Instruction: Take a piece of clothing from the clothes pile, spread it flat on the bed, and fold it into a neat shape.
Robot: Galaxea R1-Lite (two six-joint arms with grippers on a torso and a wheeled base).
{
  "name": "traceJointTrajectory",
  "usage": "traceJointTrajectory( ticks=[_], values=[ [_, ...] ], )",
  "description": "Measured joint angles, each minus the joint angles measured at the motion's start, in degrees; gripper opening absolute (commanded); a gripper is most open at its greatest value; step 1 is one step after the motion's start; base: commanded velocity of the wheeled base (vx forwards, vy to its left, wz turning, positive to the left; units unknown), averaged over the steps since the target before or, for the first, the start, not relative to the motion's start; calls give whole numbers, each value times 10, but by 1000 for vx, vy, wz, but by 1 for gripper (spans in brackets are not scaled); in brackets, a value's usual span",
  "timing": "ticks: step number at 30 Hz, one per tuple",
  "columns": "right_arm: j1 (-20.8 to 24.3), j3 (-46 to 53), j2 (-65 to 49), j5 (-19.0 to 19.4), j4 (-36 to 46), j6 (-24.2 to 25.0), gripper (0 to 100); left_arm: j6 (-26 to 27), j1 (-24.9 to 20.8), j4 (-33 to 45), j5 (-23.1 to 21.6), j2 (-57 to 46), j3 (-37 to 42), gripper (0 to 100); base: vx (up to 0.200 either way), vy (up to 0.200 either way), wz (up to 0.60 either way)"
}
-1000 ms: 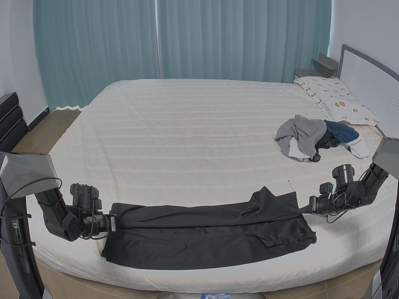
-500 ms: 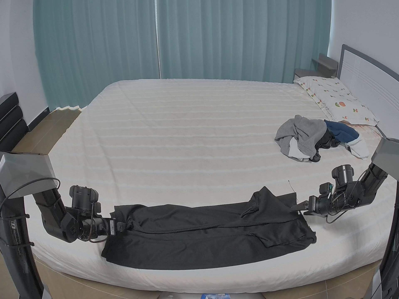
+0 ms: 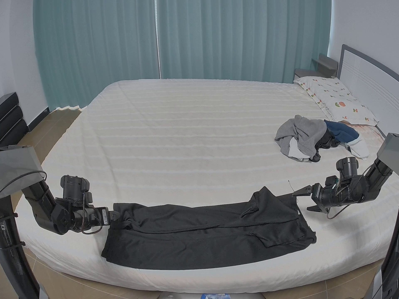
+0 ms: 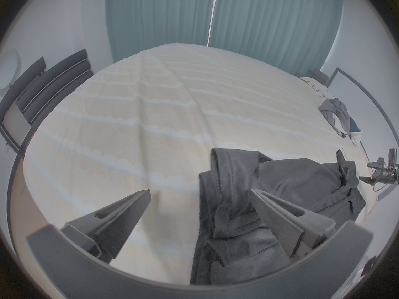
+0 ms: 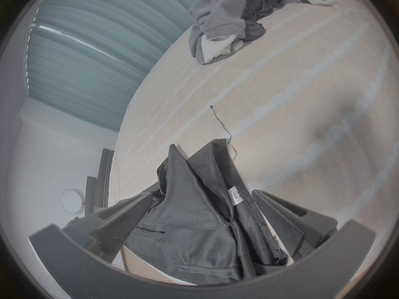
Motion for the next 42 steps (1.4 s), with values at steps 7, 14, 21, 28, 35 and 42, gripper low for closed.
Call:
traceJointTrajectory(
  ticks=[7, 14, 21, 28, 35, 42],
  values=[
    [-2, -3, 9, 13, -47, 85, 100, -7, 14, 88, -27, -29, -24, 100, 0, 0, 0],
    [4, -5, 30, 17, -112, 130, 100, -117, 13, 95, -41, -22, -77, 100, 0, 0, 0],
    [7, -23, 56, 16, -127, 142, 100, -228, 1, 96, -55, 25, -144, 100, 0, 0, 0],
    [15, -48, 76, 11, -128, 144, 100, -257, -11, 96, -57, 66, -175, 100, 0, 0, 0],
    [20, -48, 85, 9, -129, 143, 100, -261, -12, 95, -47, 88, -189, 0, 0, 0, 0],
    [21, -46, 87, 5, -130, 142, 100, -259, -10, 95, 8, 94, -192, 0, 0, 0, 0]
  ],
)
